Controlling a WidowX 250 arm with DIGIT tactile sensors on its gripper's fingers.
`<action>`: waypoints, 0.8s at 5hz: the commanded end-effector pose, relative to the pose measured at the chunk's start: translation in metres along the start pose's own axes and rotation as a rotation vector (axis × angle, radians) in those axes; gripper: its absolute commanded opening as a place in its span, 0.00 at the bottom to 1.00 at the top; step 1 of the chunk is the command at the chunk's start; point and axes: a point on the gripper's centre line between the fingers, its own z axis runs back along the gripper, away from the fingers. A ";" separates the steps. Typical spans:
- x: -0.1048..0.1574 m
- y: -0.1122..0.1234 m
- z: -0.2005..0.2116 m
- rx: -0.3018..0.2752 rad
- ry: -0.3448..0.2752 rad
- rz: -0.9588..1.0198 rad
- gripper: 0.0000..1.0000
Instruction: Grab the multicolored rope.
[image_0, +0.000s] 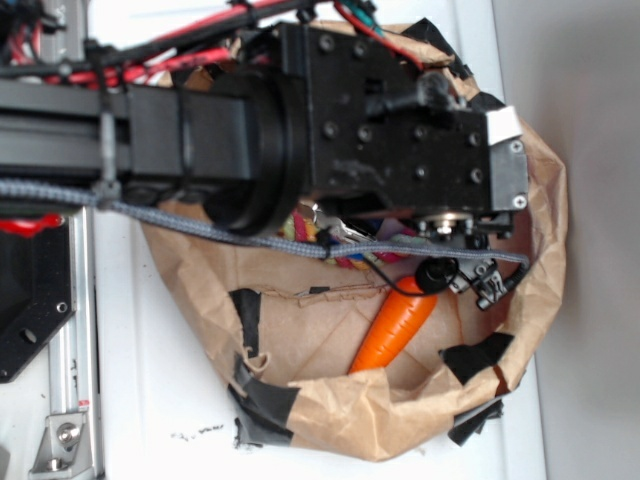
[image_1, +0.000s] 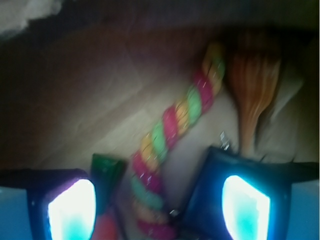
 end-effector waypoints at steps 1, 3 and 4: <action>0.030 0.019 0.005 0.042 -0.063 0.092 1.00; 0.025 0.010 -0.051 0.047 0.139 0.117 0.65; 0.017 0.011 -0.054 -0.043 0.229 0.077 0.00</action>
